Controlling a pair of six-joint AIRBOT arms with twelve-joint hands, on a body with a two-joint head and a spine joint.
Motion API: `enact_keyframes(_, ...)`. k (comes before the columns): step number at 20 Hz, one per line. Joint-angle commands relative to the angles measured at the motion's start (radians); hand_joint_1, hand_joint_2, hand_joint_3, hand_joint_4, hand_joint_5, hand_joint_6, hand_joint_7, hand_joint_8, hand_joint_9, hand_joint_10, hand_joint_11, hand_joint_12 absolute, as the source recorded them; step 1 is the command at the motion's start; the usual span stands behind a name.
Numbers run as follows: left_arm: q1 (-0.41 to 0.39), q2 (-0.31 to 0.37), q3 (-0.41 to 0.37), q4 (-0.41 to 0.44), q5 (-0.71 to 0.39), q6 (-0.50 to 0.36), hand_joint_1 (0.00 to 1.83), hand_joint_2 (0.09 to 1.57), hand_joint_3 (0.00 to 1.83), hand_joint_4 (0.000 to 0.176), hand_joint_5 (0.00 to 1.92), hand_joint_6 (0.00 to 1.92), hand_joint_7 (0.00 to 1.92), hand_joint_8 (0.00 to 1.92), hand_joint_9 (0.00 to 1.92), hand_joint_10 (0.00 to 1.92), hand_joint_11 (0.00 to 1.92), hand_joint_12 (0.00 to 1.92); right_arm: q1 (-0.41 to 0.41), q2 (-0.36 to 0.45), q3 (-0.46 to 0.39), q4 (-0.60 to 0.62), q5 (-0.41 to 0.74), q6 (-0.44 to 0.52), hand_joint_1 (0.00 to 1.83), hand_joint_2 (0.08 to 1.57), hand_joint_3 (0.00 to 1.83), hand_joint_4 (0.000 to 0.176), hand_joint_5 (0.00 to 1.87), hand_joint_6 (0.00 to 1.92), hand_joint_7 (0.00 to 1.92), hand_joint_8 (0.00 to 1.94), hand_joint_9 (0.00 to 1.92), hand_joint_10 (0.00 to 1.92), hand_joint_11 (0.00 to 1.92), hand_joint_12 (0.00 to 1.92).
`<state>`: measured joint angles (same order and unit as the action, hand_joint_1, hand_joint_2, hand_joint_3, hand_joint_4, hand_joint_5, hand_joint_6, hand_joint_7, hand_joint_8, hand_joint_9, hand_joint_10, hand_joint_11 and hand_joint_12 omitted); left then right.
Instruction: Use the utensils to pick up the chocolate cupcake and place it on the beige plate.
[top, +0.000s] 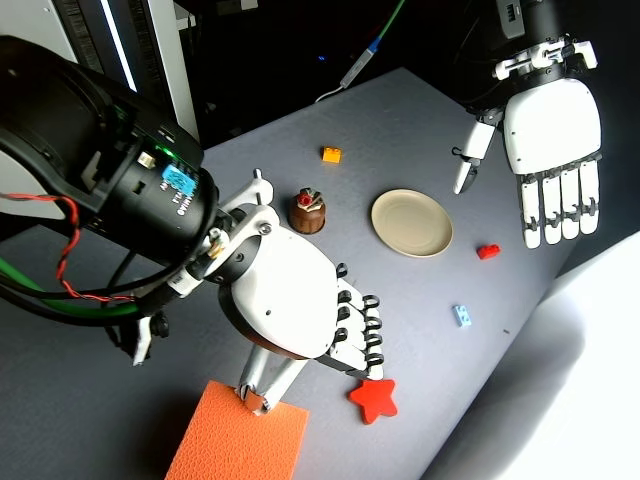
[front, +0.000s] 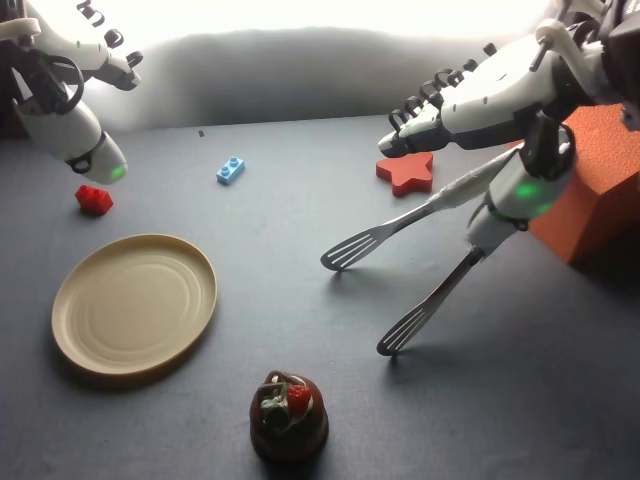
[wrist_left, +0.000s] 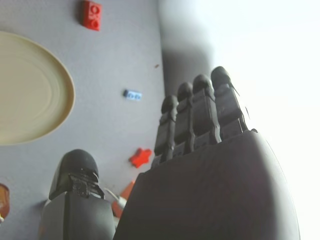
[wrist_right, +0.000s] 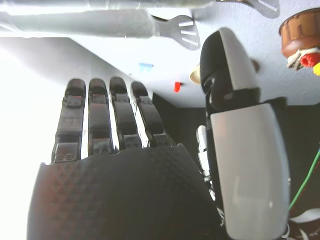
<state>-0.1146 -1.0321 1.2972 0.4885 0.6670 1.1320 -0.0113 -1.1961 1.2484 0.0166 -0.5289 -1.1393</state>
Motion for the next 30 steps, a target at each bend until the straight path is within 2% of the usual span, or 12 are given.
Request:
enact_keyframes(1,-0.014,0.005,0.002,0.039,-0.056,0.004,0.15,1.12,0.00,0.000,0.15,0.01,0.14,0.00,0.11,0.00,0.00,0.27,0.007,0.004,0.007,-0.003,0.085,0.002,0.75,1.08,0.00,0.000,0.00,0.00,0.00,0.00,0.00,0.00,0.00,0.00)
enact_keyframes(3,-0.014,0.005,0.002,0.039,-0.056,0.004,0.15,1.11,0.00,0.000,0.21,0.02,0.15,0.00,0.12,0.00,0.00,0.26,-0.007,-0.010,0.029,-0.003,0.087,0.002,0.71,1.06,0.00,0.000,0.00,0.00,0.00,0.00,0.00,0.00,0.00,0.00)
enact_keyframes(8,-0.013,0.004,0.002,0.039,-0.056,0.004,0.18,1.11,0.00,0.000,0.15,0.00,0.14,0.00,0.11,0.00,0.00,0.21,-0.041,-0.027,0.053,-0.004,0.091,0.004,0.60,1.05,0.00,0.000,0.00,0.00,0.00,0.00,0.00,0.00,0.00,0.00)
enact_keyframes(10,-0.011,0.004,0.001,0.039,-0.056,0.004,0.20,1.10,0.00,0.000,0.15,0.00,0.16,0.01,0.13,0.00,0.00,0.27,-0.048,-0.027,0.053,-0.011,0.097,0.004,0.65,1.03,0.00,0.000,0.00,0.00,0.00,0.00,0.00,0.00,0.00,0.00)
enact_keyframes(14,-0.011,0.004,0.001,0.039,-0.056,0.004,0.22,1.10,0.00,0.000,0.13,0.00,0.15,0.00,0.10,0.00,0.00,0.19,-0.062,-0.033,0.056,-0.053,0.116,0.004,0.69,0.96,0.00,0.000,0.00,0.00,0.00,0.00,0.00,0.00,0.00,0.00)
enact_keyframes(17,-0.011,0.004,-0.003,0.039,-0.056,0.005,0.20,1.11,0.00,0.000,0.12,0.00,0.13,0.00,0.09,0.00,0.00,0.19,-0.080,-0.052,0.076,-0.053,0.116,0.003,0.65,0.95,0.00,0.000,0.00,0.00,0.00,0.00,0.00,0.00,0.00,0.00)
enact_keyframes(18,-0.011,0.004,-0.003,0.039,-0.056,0.005,0.21,1.10,0.00,0.000,0.13,0.00,0.13,0.00,0.11,0.00,0.00,0.23,-0.087,-0.059,0.085,-0.054,0.116,0.003,0.59,0.96,0.00,0.000,0.00,0.00,0.00,0.00,0.00,0.00,0.00,0.00)
enact_keyframes(20,-0.011,0.005,-0.003,0.039,-0.056,0.005,0.22,1.09,0.00,0.000,0.15,0.01,0.15,0.01,0.12,0.01,0.00,0.28,-0.097,-0.070,0.104,-0.054,0.117,0.004,0.60,0.95,0.00,0.000,0.00,0.00,0.00,0.00,0.00,0.00,0.00,0.00)
enact_keyframes(23,-0.010,0.005,-0.004,0.039,-0.056,0.005,0.21,1.10,0.00,0.000,0.13,0.00,0.14,0.00,0.10,0.00,0.00,0.24,-0.108,-0.072,0.107,-0.054,0.117,-0.004,0.49,0.92,0.00,0.000,0.00,0.00,0.00,0.00,0.00,0.00,0.00,0.00)
enact_keyframes(24,-0.010,0.005,-0.004,0.039,-0.056,0.006,0.22,1.09,0.00,0.000,0.15,0.00,0.16,0.00,0.12,0.01,0.00,0.29,-0.111,-0.072,0.107,-0.054,0.117,-0.008,0.46,0.90,0.00,0.000,0.00,0.00,0.00,0.00,0.00,0.00,0.00,0.00)
enact_keyframes(25,-0.010,0.005,-0.004,0.039,-0.055,0.006,0.21,1.10,0.00,0.000,0.12,0.00,0.13,0.00,0.11,0.00,0.00,0.26,-0.113,-0.072,0.107,-0.054,0.116,-0.011,0.37,0.86,0.00,0.000,0.00,0.00,0.00,0.00,0.00,0.00,0.00,0.00)
enact_keyframes(30,-0.009,0.005,-0.006,0.039,-0.053,0.007,0.18,1.11,0.00,0.000,0.10,0.00,0.12,0.00,0.09,0.00,0.00,0.22,-0.131,-0.069,0.104,-0.054,0.118,-0.045,0.34,0.83,0.00,0.000,0.00,0.00,0.00,0.00,0.00,0.00,0.00,0.00)
